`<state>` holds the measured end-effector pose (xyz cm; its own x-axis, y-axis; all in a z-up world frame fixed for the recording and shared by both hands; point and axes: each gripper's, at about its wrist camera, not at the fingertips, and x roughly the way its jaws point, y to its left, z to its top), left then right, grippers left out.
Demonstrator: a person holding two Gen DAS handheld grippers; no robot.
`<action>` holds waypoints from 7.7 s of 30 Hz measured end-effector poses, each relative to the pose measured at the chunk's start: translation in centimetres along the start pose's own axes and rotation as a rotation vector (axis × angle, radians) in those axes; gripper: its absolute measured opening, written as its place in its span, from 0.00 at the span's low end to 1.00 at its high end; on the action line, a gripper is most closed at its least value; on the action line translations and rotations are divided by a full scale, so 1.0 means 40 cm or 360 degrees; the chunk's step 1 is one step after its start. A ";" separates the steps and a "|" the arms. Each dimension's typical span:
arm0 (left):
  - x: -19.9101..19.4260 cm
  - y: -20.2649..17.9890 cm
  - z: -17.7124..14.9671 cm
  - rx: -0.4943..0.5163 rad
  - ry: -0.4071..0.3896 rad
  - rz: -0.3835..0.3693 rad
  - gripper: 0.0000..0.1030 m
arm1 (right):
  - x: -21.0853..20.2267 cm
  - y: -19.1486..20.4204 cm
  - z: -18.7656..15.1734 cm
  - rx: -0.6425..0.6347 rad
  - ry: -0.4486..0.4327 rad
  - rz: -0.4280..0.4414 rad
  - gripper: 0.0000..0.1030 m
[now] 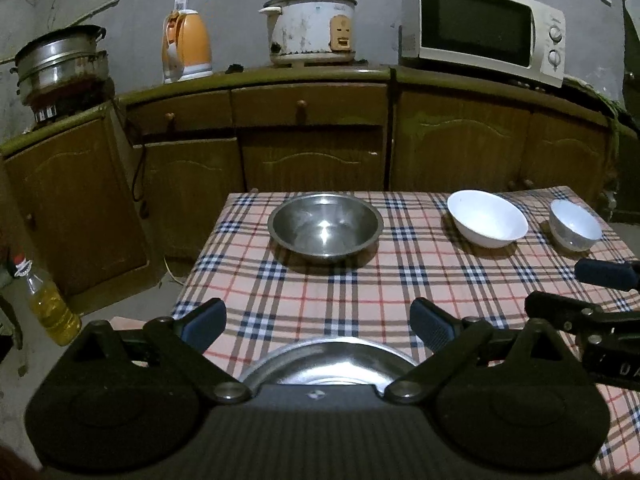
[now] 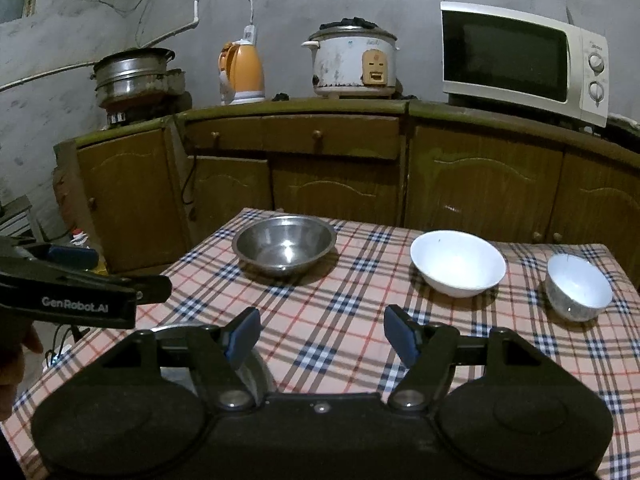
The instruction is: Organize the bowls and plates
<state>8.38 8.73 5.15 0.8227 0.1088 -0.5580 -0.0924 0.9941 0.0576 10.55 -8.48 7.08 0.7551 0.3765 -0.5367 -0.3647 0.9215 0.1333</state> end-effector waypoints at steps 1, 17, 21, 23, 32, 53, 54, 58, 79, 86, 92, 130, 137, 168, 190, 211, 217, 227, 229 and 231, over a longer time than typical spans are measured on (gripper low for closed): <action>0.005 0.004 0.004 -0.0004 -0.0001 0.0007 0.99 | 0.004 -0.001 0.005 -0.0002 -0.0002 0.0003 0.79; 0.143 0.074 0.085 -0.0085 0.0070 0.0043 0.99 | 0.154 -0.032 0.080 0.0058 0.0053 0.0019 0.79; 0.211 0.093 0.097 -0.0127 0.0112 0.0046 0.99 | 0.225 -0.035 0.102 0.0036 0.0088 0.0025 0.79; 0.251 0.102 0.108 -0.0142 0.0134 0.0060 0.99 | 0.272 -0.041 0.114 0.0047 0.0131 0.0038 0.79; 0.410 0.122 0.168 -0.0108 0.0167 0.0136 0.98 | 0.479 -0.057 0.147 0.0111 0.0266 0.0029 0.79; 0.648 0.119 0.146 -0.0193 0.0377 0.0034 0.26 | 0.767 -0.062 0.125 0.0433 0.0473 0.0184 0.27; 0.645 0.117 0.142 -0.0204 0.0373 0.0028 0.26 | 0.759 -0.057 0.127 0.0412 0.0454 0.0167 0.27; 0.611 0.109 0.136 -0.0220 0.0346 -0.0016 0.24 | 0.727 -0.062 0.129 0.0353 0.0423 0.0149 0.27; 0.191 -0.055 0.208 -0.0075 0.0063 0.0032 0.23 | 0.274 -0.074 0.195 0.0229 0.0127 0.0065 0.28; 0.099 -0.108 0.198 -0.0058 0.0027 -0.0002 0.23 | 0.133 -0.078 0.188 0.0222 0.0076 -0.0001 0.28; 0.041 -0.148 0.180 -0.0035 0.0003 -0.0031 0.24 | 0.041 -0.088 0.173 0.0219 0.0036 -0.0032 0.28; -0.103 -0.308 0.074 0.0020 -0.0055 -0.0189 0.25 | -0.220 -0.178 0.051 0.0235 -0.0055 -0.0223 0.28; -0.113 -0.327 0.059 0.0028 -0.0052 -0.0222 0.25 | -0.244 -0.192 0.035 0.0242 -0.0065 -0.0258 0.28; -0.130 -0.415 0.002 0.0094 0.0003 -0.0358 0.26 | -0.331 -0.272 -0.049 0.0321 -0.0056 -0.0362 0.28; -0.122 -0.475 -0.038 0.0165 0.0068 -0.0425 0.27 | -0.349 -0.337 -0.111 0.0381 0.0001 -0.0430 0.28; -0.086 -0.539 -0.085 0.0219 0.0188 -0.0480 0.28 | -0.339 -0.407 -0.195 0.0465 0.0108 -0.0473 0.28; -0.063 -0.555 -0.106 0.0213 0.0250 -0.0502 0.28 | -0.322 -0.428 -0.228 0.0495 0.0166 -0.0481 0.28; -0.021 -0.574 -0.144 0.0212 0.0354 -0.0506 0.29 | -0.285 -0.455 -0.285 0.0534 0.0270 -0.0484 0.28; -0.013 -0.576 -0.151 0.0213 0.0375 -0.0502 0.29 | -0.277 -0.457 -0.296 0.0537 0.0293 -0.0483 0.28; -0.003 -0.577 -0.161 0.0215 0.0404 -0.0498 0.29 | -0.267 -0.460 -0.307 0.0542 0.0318 -0.0477 0.28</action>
<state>6.79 -14.27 -1.42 0.6334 -0.1860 -0.7511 0.2281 0.9724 -0.0485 2.51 -30.64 0.12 0.6681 0.0950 -0.7380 0.0765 0.9778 0.1952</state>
